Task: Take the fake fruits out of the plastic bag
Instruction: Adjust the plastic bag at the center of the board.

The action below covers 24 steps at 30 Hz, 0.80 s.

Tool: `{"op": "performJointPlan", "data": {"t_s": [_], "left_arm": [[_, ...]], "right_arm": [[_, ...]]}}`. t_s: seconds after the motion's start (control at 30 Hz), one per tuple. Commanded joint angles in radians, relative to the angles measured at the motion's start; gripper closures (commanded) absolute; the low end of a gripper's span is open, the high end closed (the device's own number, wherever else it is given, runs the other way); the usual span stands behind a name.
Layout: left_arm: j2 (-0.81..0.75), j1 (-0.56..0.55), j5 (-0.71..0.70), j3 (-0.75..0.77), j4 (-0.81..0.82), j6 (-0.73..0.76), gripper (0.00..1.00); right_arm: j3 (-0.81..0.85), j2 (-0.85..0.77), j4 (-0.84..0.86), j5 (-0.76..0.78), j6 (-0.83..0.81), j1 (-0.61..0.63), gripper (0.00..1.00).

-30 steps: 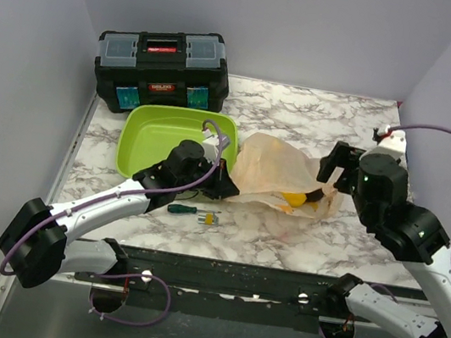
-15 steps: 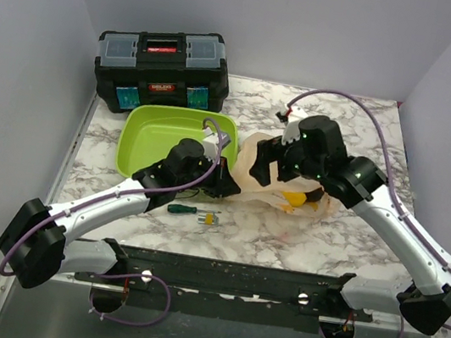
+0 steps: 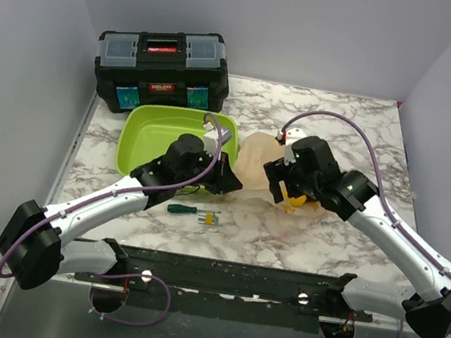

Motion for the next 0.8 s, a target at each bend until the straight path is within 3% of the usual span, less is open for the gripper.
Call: {"op": "performJointPlan", "data": {"t_s": [0.0,0.2,0.53,0.77], "left_arm": [[-0.022,0.003,-0.015,0.05,-0.041,0.039,1.0],[-0.025,0.005,-0.017,0.075,-0.073,0.059,1.0],[-0.018,0.01,-0.002,0.115,-0.109,0.062,1.0],[-0.018,0.016,0.015,0.13,-0.129,0.055,1.0]], "right_arm": [[-0.051,-0.051,-0.002,0.103,-0.05,0.011,0.14],[-0.055,-0.031,-0.008,0.185,-0.054,0.016,0.18],[-0.094,0.036,0.038,0.158,-0.059,0.049,0.18],[-0.135,0.063,0.142,0.289,-0.051,0.053,0.17]]}}
